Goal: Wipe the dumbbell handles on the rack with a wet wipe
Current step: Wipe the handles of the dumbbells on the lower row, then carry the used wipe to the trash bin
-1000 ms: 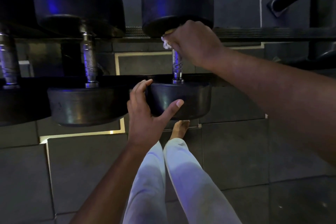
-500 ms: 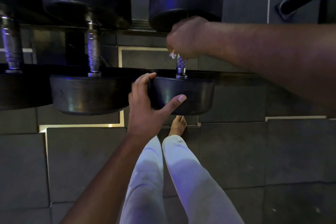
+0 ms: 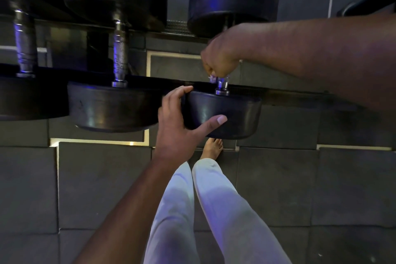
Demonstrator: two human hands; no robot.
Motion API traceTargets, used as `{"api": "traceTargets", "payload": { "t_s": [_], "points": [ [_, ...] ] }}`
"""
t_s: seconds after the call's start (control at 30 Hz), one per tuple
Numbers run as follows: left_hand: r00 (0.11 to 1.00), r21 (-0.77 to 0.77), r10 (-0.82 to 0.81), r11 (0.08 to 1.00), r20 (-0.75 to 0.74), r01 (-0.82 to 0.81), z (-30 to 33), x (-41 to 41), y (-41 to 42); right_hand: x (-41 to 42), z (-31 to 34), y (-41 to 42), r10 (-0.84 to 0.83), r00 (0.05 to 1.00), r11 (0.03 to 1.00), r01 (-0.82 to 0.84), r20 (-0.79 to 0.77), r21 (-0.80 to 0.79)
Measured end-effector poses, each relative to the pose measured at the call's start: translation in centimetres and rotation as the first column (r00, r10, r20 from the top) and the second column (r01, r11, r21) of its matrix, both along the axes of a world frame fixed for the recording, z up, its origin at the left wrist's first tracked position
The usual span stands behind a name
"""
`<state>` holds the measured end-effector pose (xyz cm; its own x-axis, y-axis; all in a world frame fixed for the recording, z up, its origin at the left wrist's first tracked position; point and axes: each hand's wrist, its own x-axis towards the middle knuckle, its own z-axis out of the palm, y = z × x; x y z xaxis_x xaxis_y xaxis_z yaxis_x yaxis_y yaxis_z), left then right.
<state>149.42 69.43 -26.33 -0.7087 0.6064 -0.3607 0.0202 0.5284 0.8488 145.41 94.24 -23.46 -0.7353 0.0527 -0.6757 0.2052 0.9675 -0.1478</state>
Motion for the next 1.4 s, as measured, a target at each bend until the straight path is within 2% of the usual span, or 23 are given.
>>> {"api": "traceTargets", "payload": {
  "t_s": [0.17, 0.37, 0.47, 0.67, 0.77, 0.9, 0.97, 1.1, 1.23, 1.4],
  "points": [
    [1.000, -0.026, -0.007, 1.000, 0.010, 0.007, 0.0, 0.0, 0.0, 0.5, -1.1, -1.4, 0.058, 0.994, 0.997, -0.053, 0.087, -0.056],
    [0.999, -0.079, -0.040, 0.996, 0.017, 0.041, 0.5, -0.7, 0.2, 0.9, -0.5, -0.4, -0.017, 0.982, 0.994, 0.037, 0.187, -0.106],
    [0.996, -0.109, -0.082, 0.991, 0.019, 0.083, 1.0, -1.5, 0.4, 1.2, -0.1, -0.6, -0.052, 0.985, 0.984, 0.080, 0.167, -0.162],
    [0.984, -0.173, -0.157, 0.970, 0.087, 0.170, 2.9, -2.9, 0.8, 4.5, 2.2, -0.3, -0.334, 0.941, 0.900, 0.333, 0.048, -0.282],
    [0.973, -0.271, -0.217, 0.935, 0.079, 0.230, 4.7, -3.7, 1.4, 8.0, 3.4, -1.0, -0.551, 0.834, 0.782, 0.527, 0.026, -0.332],
    [0.934, -0.467, -0.341, 0.847, -0.108, 0.255, 9.2, -5.3, 1.1, 11.5, 6.8, -3.6, -0.814, 0.576, 0.531, 0.691, -0.069, -0.490],
    [0.904, -0.527, -0.385, 0.816, -0.187, 0.238, 12.6, -5.8, 0.8, 12.6, 9.4, -4.7, -0.876, 0.467, 0.457, 0.720, -0.122, -0.523],
    [0.861, -0.530, -0.410, 0.822, -0.300, 0.207, 19.2, -5.8, 0.2, 14.0, 15.5, -6.1, -0.935, 0.326, 0.342, 0.722, -0.141, -0.601],
    [0.838, -0.507, -0.410, 0.840, -0.360, 0.193, 26.1, -4.0, -1.1, 15.0, 21.7, -6.6, -0.939, 0.248, 0.343, 0.696, -0.237, -0.630],
    [0.845, -0.467, -0.313, 0.880, -0.433, 0.087, 34.4, 0.1, -2.8, 16.5, 29.3, -7.2, -0.914, 0.296, 0.404, 0.634, -0.277, -0.660]
  ]
}}
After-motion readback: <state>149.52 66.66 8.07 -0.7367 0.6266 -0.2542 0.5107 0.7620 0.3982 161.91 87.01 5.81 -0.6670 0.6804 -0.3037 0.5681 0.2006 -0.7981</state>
